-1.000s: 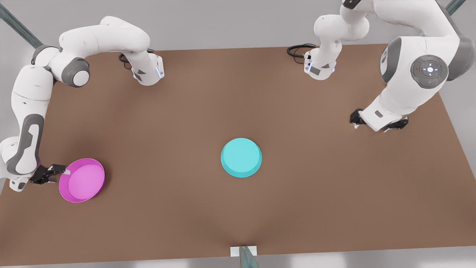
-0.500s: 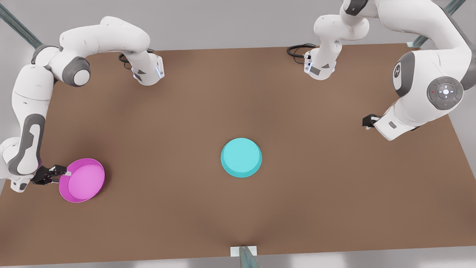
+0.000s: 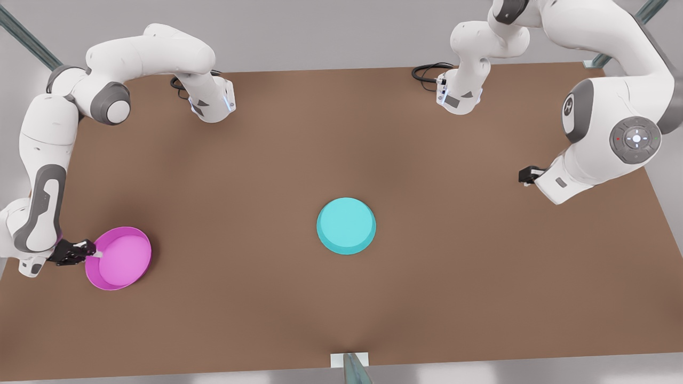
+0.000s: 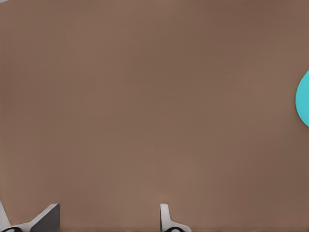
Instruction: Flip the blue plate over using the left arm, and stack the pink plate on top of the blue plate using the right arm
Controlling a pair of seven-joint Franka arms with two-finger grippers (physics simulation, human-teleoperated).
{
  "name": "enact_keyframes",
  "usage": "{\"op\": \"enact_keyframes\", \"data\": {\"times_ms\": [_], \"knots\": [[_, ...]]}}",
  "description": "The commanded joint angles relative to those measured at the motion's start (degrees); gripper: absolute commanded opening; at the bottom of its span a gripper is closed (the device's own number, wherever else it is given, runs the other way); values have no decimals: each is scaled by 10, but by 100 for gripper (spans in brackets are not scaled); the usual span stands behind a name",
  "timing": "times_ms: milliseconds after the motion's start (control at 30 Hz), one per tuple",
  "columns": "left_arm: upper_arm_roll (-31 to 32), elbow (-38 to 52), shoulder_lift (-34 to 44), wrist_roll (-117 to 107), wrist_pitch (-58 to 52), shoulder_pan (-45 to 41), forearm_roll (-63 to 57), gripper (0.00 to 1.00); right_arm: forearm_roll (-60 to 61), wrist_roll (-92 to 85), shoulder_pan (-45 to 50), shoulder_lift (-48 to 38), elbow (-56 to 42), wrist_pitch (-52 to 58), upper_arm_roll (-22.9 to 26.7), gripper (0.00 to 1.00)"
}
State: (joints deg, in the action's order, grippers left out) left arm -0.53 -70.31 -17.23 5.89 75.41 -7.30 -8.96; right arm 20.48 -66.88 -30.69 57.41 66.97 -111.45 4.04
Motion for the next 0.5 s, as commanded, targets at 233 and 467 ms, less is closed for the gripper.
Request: {"op": "enact_keyframes", "data": {"times_ms": [233, 467], "knots": [[0, 0, -3, -1, 1, 0, 2, 100, -3, -11, 0, -1, 1, 4, 0, 21], [0, 1, -5, 0, 0, 1, 15, 100, 2, 18, 24, -45, 46, 8, -1, 21]]}}
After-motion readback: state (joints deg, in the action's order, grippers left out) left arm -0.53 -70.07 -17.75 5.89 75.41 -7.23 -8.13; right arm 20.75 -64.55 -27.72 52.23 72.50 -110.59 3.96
